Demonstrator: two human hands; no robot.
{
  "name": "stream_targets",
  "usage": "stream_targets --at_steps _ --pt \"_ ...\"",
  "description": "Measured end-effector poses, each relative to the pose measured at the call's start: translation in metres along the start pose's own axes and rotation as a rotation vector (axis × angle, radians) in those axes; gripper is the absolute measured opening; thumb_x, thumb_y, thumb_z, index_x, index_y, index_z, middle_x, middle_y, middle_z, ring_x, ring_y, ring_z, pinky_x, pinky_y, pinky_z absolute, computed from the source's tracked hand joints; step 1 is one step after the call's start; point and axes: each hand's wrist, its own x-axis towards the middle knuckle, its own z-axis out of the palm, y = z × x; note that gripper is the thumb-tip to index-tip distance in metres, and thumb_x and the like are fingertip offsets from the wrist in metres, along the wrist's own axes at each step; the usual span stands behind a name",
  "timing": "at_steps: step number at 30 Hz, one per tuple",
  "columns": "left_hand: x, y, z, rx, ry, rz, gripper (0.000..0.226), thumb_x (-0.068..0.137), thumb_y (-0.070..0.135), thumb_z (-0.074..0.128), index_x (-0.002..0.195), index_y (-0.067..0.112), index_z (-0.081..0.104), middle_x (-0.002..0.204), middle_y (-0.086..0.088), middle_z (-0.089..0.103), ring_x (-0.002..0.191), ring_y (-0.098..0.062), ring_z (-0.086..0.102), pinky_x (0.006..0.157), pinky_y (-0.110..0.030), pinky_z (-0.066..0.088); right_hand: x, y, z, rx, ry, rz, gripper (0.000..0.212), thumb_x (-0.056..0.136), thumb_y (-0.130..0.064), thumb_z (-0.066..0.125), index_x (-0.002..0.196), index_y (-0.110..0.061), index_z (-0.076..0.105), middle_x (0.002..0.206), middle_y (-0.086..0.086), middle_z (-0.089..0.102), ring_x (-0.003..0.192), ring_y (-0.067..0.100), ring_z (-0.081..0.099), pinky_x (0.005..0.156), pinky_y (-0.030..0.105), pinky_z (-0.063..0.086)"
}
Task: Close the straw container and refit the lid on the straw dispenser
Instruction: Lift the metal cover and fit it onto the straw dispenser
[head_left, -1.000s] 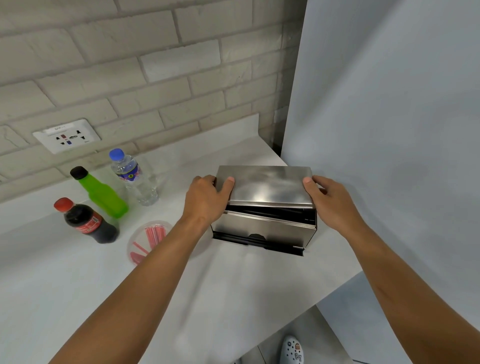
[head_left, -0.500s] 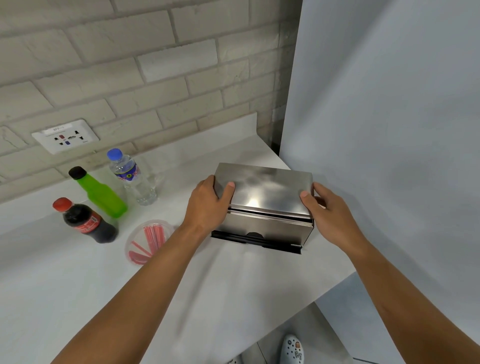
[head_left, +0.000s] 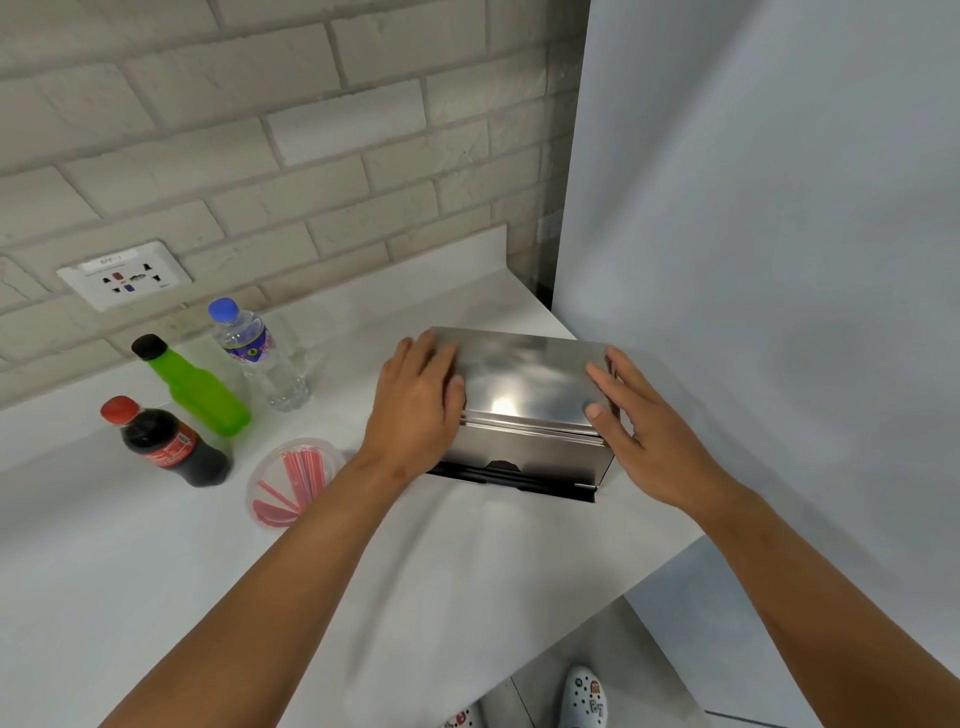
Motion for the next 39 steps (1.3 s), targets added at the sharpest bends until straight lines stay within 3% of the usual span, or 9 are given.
stream_targets --at_steps 3,6,8,12,15,25,32,39 --pt "0.002 0.012 -0.001 0.087 -0.088 0.196 0.049 0.102 0.038 0.044 0.142 0.013 0.057 0.154 -0.013 0.049 0.145 -0.041 0.036 0.116 -0.059 0.032 -0.003 0.001 -0.003 -0.029 -0.049 -0.033 0.067 0.100 -0.054 0.045 0.160 -0.038 0.021 0.172 -0.020 -0.004 0.155 -0.004 0.004 0.125 0.027 0.019" --pt "0.000 0.028 0.006 0.123 -0.250 0.343 0.073 0.094 0.060 0.056 0.154 0.020 0.044 0.165 -0.010 0.036 0.155 -0.040 0.023 0.124 -0.060 0.018 -0.006 0.006 -0.007 -0.119 -0.145 -0.066 0.095 0.087 -0.061 0.064 0.161 -0.043 0.007 0.169 -0.025 -0.017 0.155 -0.003 0.000 0.119 0.025 0.020" --pt "0.000 0.036 0.013 0.181 -0.300 0.407 0.082 0.091 0.064 0.061 0.158 0.022 0.037 0.168 -0.012 0.031 0.156 -0.041 0.021 0.125 -0.060 0.015 -0.005 0.010 -0.010 -0.180 -0.168 -0.097 0.103 0.084 -0.058 0.073 0.160 -0.044 0.004 0.168 -0.025 -0.021 0.156 -0.001 0.000 0.119 0.025 0.023" --pt "0.002 0.040 0.020 0.202 -0.236 0.455 0.072 0.089 0.047 0.074 0.151 0.022 0.048 0.161 -0.017 0.044 0.148 -0.046 0.038 0.118 -0.066 0.029 -0.003 0.020 -0.010 -0.232 -0.115 -0.155 0.090 0.092 -0.055 0.065 0.159 -0.048 0.006 0.167 -0.028 -0.019 0.152 -0.004 0.005 0.118 0.031 0.033" --pt "0.002 0.038 0.023 0.200 -0.197 0.458 0.069 0.086 0.042 0.079 0.146 0.022 0.051 0.155 -0.017 0.051 0.143 -0.046 0.046 0.114 -0.066 0.036 -0.003 0.023 -0.006 -0.233 -0.092 -0.162 0.087 0.093 -0.055 0.064 0.159 -0.049 0.007 0.168 -0.028 -0.017 0.149 -0.007 0.003 0.116 0.028 0.031" --pt "-0.004 0.038 0.033 0.172 -0.134 0.443 0.070 0.088 0.037 0.077 0.146 0.025 0.041 0.156 -0.018 0.051 0.144 -0.047 0.045 0.114 -0.068 0.035 -0.004 0.029 -0.001 -0.234 -0.038 -0.181 0.080 0.093 -0.058 0.058 0.159 -0.047 0.014 0.171 -0.021 -0.007 0.152 -0.003 0.005 0.119 0.033 0.031" --pt "-0.005 0.036 0.031 0.093 -0.129 0.392 0.055 0.097 0.048 0.056 0.145 0.019 0.055 0.157 -0.014 0.049 0.147 -0.043 0.041 0.118 -0.065 0.032 -0.005 0.031 0.003 -0.302 0.020 -0.246 0.074 0.095 -0.069 0.040 0.160 -0.039 0.021 0.173 -0.010 0.003 0.160 0.016 0.007 0.123 0.038 0.025" --pt "-0.008 0.034 0.033 0.034 -0.152 0.398 0.052 0.099 0.049 0.056 0.143 0.022 0.059 0.157 -0.010 0.049 0.150 -0.038 0.037 0.121 -0.062 0.026 -0.012 0.032 0.021 -0.247 0.144 -0.315 0.058 0.101 -0.049 0.047 0.155 -0.029 0.038 0.169 -0.003 0.025 0.159 0.014 0.012 0.118 0.045 0.040"
